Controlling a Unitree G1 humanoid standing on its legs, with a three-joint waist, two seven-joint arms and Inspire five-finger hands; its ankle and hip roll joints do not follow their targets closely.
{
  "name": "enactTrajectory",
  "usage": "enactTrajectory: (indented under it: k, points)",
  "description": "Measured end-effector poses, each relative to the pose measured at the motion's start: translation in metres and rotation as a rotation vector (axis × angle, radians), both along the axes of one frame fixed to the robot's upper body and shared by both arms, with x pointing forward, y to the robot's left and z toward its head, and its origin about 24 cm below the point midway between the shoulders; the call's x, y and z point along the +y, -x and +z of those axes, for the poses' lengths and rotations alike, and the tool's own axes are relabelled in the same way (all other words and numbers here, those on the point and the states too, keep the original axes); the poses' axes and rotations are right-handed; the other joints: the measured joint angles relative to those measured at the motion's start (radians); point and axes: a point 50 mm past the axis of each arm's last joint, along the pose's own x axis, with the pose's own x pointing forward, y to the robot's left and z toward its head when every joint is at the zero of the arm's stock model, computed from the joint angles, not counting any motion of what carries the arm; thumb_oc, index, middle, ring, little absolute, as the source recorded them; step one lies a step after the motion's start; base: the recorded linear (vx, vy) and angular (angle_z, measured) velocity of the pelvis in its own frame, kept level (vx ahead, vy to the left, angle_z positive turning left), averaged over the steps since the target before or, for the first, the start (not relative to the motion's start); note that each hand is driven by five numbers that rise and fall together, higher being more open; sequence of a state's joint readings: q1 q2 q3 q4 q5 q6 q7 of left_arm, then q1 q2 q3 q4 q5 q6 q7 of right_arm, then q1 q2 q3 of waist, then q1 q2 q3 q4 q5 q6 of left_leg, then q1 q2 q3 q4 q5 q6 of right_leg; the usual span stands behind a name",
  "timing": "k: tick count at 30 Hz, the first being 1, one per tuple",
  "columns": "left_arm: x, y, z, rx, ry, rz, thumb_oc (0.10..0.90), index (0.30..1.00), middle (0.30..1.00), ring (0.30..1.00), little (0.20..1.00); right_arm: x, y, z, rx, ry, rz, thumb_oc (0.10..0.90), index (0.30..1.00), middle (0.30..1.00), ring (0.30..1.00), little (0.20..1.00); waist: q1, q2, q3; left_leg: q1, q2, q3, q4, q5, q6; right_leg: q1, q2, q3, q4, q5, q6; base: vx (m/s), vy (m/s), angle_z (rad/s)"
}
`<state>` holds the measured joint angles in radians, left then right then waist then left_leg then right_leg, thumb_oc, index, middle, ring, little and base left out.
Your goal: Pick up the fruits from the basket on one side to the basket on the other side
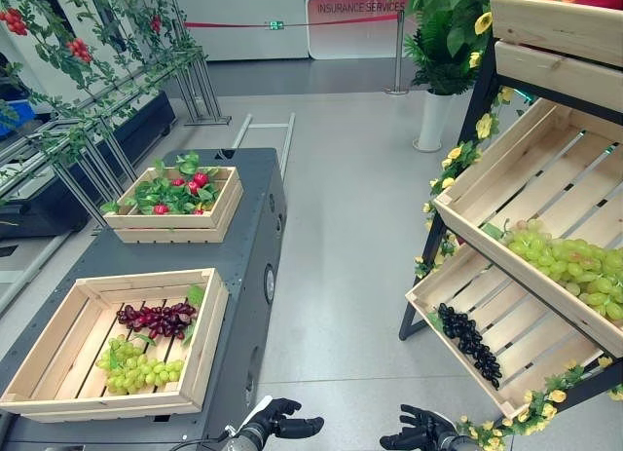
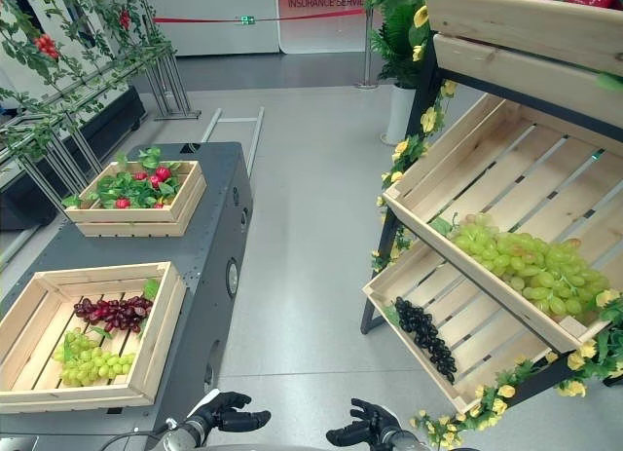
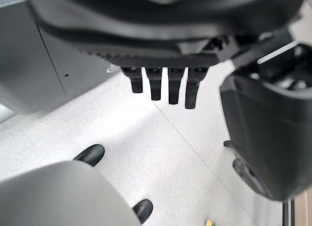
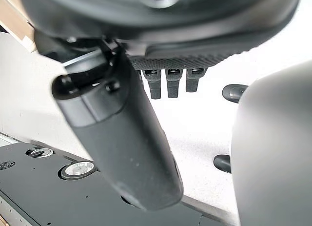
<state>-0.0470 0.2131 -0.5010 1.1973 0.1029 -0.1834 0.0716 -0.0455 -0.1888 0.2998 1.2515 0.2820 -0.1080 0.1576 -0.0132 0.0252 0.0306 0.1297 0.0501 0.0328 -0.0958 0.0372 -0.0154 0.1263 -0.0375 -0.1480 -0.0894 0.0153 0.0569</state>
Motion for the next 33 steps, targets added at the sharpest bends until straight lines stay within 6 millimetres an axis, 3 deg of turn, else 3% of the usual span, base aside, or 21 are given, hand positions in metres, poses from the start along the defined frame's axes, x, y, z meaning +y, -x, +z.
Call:
enactTrajectory:
  k: [33]
  points:
    - [0.0015,-0.0027,0.0021,-0.058,-0.027,0.023,0.800,0.900,0.900,0.900,0.900,0.0000,-0.0016,0.0004,-0.004,0.001,0.003,0.800,0.900,0.900,0.900,0.900,0.004,0.000,0.012,-0.002,0.001,-0.004,0.000,0.000,0.001,0.000,0.001,-0.004,-0.003,-0.001,0.001,0.00,-0.008,0.00]
